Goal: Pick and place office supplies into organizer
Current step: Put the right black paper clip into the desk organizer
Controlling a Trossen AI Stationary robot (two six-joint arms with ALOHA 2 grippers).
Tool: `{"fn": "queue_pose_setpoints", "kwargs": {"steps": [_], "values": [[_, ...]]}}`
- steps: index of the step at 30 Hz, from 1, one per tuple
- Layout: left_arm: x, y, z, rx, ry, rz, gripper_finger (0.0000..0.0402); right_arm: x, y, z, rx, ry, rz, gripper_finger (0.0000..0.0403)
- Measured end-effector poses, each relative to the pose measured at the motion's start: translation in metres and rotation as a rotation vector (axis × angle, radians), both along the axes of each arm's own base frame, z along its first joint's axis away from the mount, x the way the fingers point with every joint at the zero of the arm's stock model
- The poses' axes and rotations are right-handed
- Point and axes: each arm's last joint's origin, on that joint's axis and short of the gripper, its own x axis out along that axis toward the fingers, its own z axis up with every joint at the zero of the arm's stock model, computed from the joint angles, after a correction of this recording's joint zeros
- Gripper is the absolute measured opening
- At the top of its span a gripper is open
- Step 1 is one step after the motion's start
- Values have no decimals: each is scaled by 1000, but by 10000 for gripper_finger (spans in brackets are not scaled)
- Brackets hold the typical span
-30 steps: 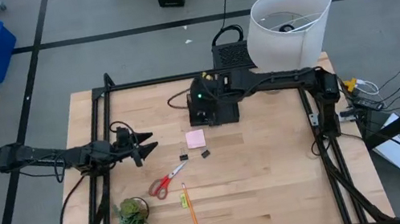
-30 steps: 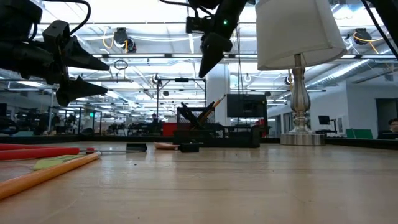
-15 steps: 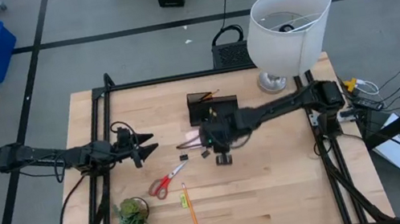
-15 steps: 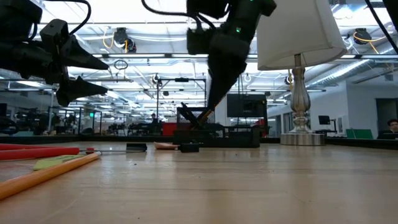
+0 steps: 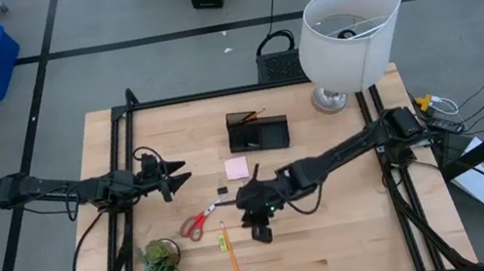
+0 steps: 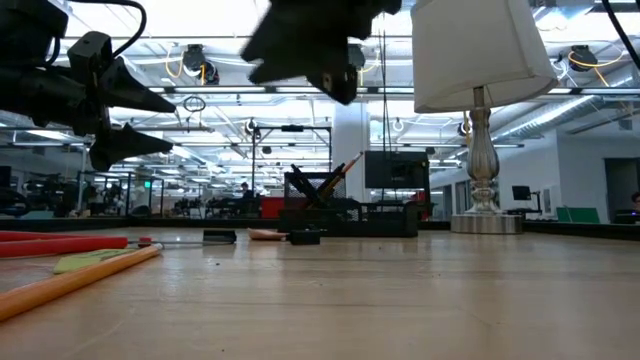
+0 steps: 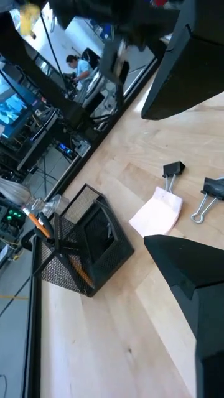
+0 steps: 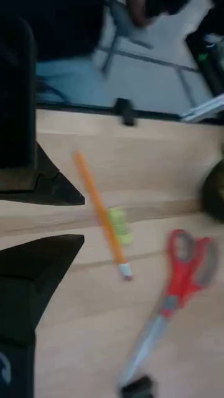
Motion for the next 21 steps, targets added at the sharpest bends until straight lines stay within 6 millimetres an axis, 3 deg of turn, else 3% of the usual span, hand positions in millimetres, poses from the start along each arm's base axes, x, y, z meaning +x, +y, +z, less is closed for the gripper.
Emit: {"fn": "queue_pose_setpoints", "kwargs": {"steps": [4,8,12,15,19,21], "values": [[0,0,0,-3,2,0,324,-4,11,-2,-176,-62,-214,83],[0,0,0,-3,2,0,324,-13,17,-22,-348,-184,-474,123],[0,0,0,-3,-2,0,324,-26,18,-46,-342,-374,-661,189],[0,0,-1,-14,2,-6,324,-41,8,-68,-336,-405,-767,231],[0,-1,-1,-14,4,-23,324,-47,-5,-84,-194,-392,-830,256],[0,-1,-1,-12,4,-23,324,-48,-7,-86,-219,-370,-819,257]]}}
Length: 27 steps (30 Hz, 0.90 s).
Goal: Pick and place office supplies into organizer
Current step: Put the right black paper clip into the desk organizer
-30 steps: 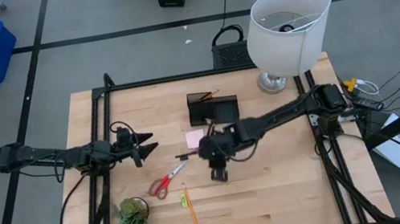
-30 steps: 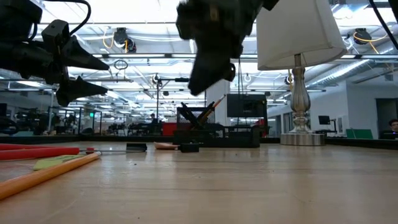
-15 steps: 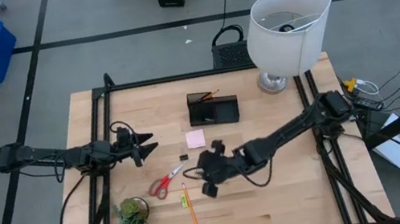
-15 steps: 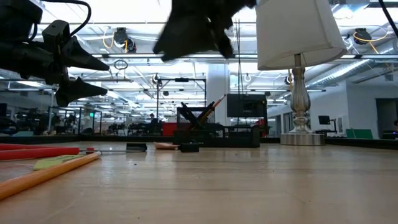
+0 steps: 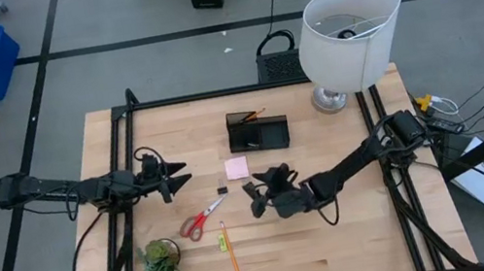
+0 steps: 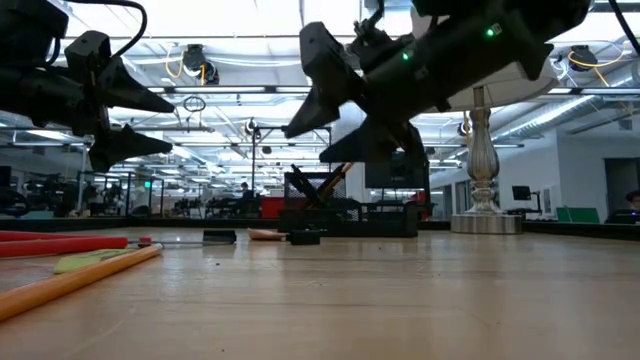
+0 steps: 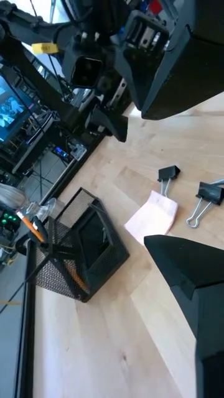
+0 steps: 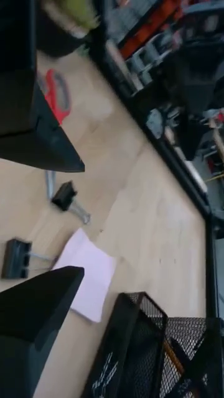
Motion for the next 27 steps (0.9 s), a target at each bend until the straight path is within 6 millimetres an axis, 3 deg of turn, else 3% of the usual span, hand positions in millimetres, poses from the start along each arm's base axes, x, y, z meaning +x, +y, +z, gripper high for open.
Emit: {"fn": "queue_pose_setpoints", "kwargs": {"steps": [8,13,17,21,27], "values": [[0,0,0,13,-2,5,324,1,-1,-10,-63,89,15,248],[0,0,1,12,-6,6,324,33,11,-24,-112,163,104,247],[0,0,1,7,-7,2,324,51,18,-28,-212,364,98,247],[0,-1,0,4,-2,-20,324,51,22,-9,-222,373,-31,247],[0,-1,0,8,-2,-20,324,45,22,-18,-217,386,-63,247]]}}
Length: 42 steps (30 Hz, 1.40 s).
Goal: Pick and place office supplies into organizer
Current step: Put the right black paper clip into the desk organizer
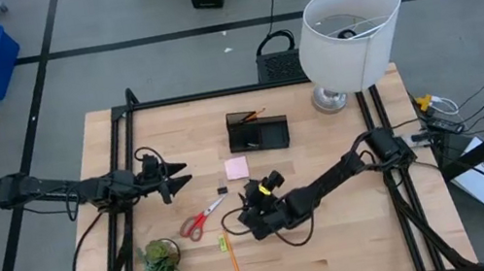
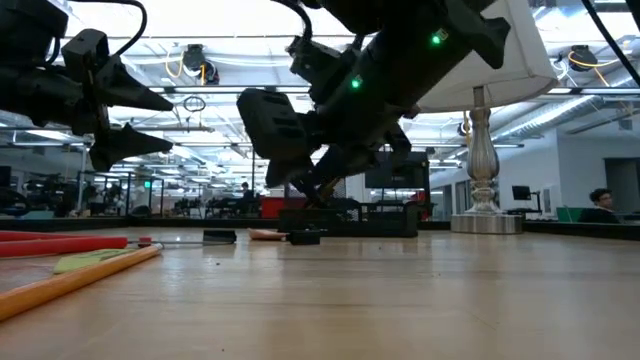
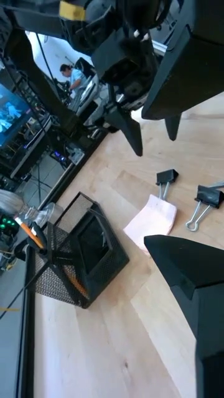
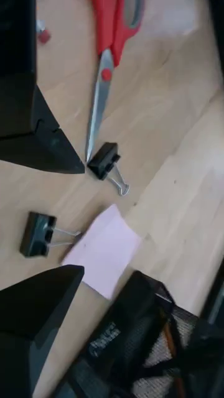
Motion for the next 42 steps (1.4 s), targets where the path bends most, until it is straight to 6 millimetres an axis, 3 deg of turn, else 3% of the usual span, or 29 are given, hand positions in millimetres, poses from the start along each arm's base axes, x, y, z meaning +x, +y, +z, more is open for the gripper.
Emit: {"fn": "queue_pose_setpoints", "kwargs": {"steps": [6,17,26,32,36,42], "values": [[0,0,0,0,-1,0,324,-12,-10,-24,36,24,-24,247],[0,0,0,1,-2,0,324,-14,-16,-38,79,-1,9,247],[0,0,0,5,-1,-1,324,-9,-21,-62,81,11,-5,247],[0,0,0,8,-1,-1,324,-9,-22,-64,81,17,-5,246],[0,0,0,7,-2,-1,324,-9,-21,-64,90,21,-2,225],[0,0,0,7,-1,-1,324,-9,-21,-65,96,22,4,162]]}}
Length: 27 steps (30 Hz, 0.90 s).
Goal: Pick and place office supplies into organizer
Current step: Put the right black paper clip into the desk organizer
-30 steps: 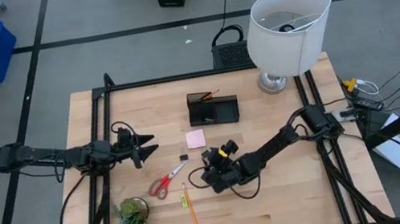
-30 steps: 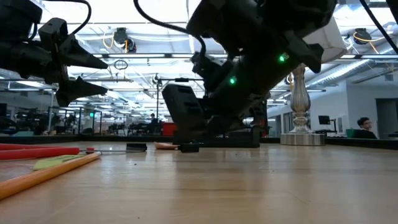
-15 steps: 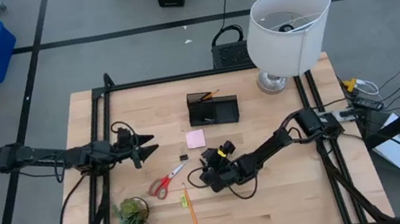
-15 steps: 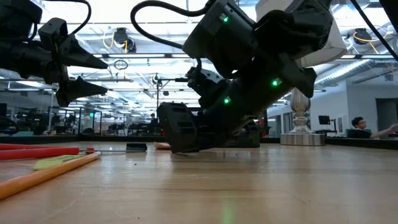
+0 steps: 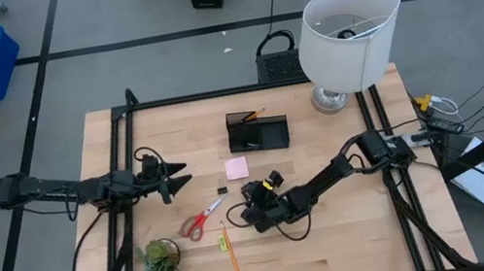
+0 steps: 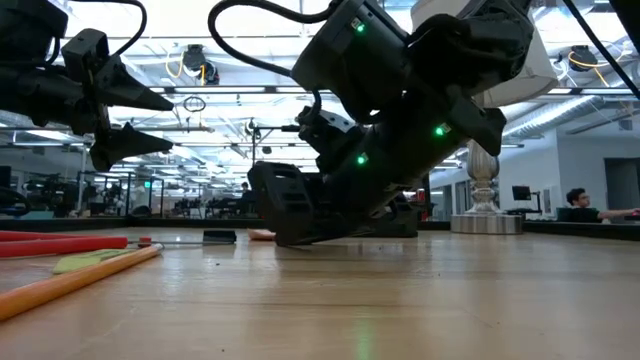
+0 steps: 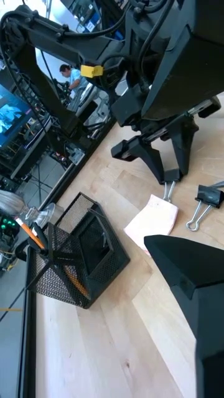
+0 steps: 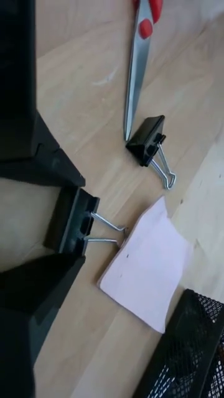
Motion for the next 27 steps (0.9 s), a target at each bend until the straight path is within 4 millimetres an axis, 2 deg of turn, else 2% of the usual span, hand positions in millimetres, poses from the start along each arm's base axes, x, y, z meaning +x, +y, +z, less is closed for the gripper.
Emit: {"fn": "queue_pose_setpoints", "kwargs": {"steps": [4,14,22,27], "values": [[0,0,0,0,0,0,324,1,0,0,-3,-5,8,138],[0,0,0,9,2,-2,324,4,6,9,-24,-38,61,153],[0,0,0,11,4,-2,324,4,12,40,-58,-81,97,147],[0,0,0,10,3,-2,324,5,2,64,-153,-85,79,151]]}}
